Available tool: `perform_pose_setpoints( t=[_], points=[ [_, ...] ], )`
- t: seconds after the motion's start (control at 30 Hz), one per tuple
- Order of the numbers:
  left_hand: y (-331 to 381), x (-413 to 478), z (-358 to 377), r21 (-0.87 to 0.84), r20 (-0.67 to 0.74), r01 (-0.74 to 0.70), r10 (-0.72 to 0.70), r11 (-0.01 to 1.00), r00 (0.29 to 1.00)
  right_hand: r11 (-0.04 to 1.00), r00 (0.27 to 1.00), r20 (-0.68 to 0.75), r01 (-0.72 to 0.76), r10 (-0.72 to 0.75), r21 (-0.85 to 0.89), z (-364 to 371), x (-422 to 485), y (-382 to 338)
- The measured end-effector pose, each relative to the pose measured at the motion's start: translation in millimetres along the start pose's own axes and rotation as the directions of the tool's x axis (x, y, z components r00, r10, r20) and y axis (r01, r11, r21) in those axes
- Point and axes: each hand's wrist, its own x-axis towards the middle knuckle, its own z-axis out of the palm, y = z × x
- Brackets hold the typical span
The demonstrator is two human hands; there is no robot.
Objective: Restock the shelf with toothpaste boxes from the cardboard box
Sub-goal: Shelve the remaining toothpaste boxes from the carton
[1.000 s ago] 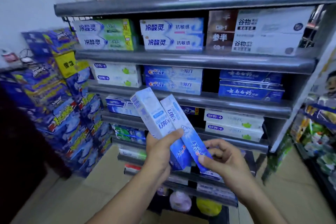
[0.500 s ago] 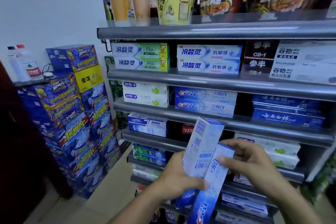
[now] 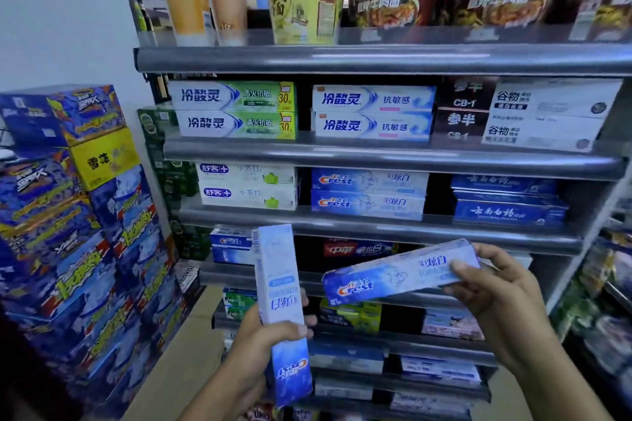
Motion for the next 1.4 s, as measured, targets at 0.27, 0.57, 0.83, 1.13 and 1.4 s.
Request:
perform_pose_setpoints(
  t=[0.27, 0.57, 0.83, 1.13, 1.4],
  points=[
    [25, 1, 6, -0.032, 0.068, -0.143, 0.145, 0.989, 0.987, 0.991, 0.999, -0.033, -0.027, 0.032, 0.128, 22, -2, 28],
    [5, 6, -47, -0.107, -0.124, 0.042, -0.055, 0.993, 0.991, 0.990, 0.992, -0.084, -0.105, 0.097, -0.096, 52, -7, 94],
    [-5, 43, -139, -0.128, -0.248, 0.100, -0.130, 0.987, 0.960, 0.881, 0.989, -0.108, -0.138, 0.100, -0.453, 117, 28, 180],
    [-2, 101, -194, -0.019, -0.297, 0.081, -0.083, 0.997, 0.951, 0.823, 0.987, -0.034, -0.151, 0.159, -0.548, 170, 73, 232],
    [-9, 116, -219, 0.104, -0.321, 0.070, -0.033, 0.992, 0.947, 0.811, 0.967, -0.020, -0.224, 0.253, -0.540, 192, 75, 253]
  ],
)
